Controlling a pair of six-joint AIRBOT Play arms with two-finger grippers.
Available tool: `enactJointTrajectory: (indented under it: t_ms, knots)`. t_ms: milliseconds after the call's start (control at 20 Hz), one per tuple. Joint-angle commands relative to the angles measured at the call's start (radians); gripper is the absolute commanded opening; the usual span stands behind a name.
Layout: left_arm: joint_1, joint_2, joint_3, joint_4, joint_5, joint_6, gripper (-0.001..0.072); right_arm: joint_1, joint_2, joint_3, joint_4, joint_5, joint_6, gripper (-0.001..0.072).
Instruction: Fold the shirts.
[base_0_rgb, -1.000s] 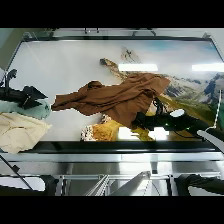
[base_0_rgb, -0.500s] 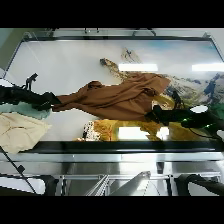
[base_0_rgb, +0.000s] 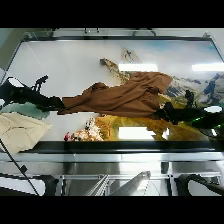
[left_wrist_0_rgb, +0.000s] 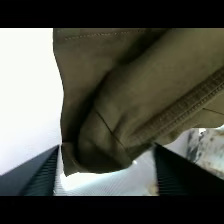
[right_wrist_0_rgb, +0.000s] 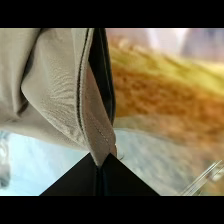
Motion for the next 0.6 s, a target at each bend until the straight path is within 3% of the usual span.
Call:
enactJointTrajectory:
  t_ms: [0, 150, 200, 250, 450, 550]
  knots:
    - [-0.020, 0.000, 0.000, -0.011, -0.013, 0.032, 0.0331, -0.008, 0.001, 0.001, 0.000, 0.003, -0.007, 0.0019]
    - [-0.066, 0.000, -0.002, -0.023, -0.024, 0.043, 0.0330, -0.008, 0.001, 0.001, 0.000, 0.003, -0.007, 0.0020]
    - [-0.079, 0.000, -0.002, -0.023, -0.036, 0.046, 0.0151, -0.008, 0.001, 0.001, 0.000, 0.004, -0.007, 0.0019]
    - [-0.087, 0.001, -0.001, -0.025, -0.054, 0.061, 0.0021, -0.009, 0.002, 0.002, 0.000, 0.016, -0.009, 0.0019]
    - [-0.051, 0.055, 0.082, -0.084, -0.244, 0.060, 0.0021, -0.012, 0.086, 0.087, 0.000, 0.195, -0.029, 0.0019]
    - [0.018, 0.126, 0.155, -0.294, -0.398, 0.061, 0.0021, -0.053, 0.186, 0.209, 0.005, 0.332, -0.038, 0.0019]
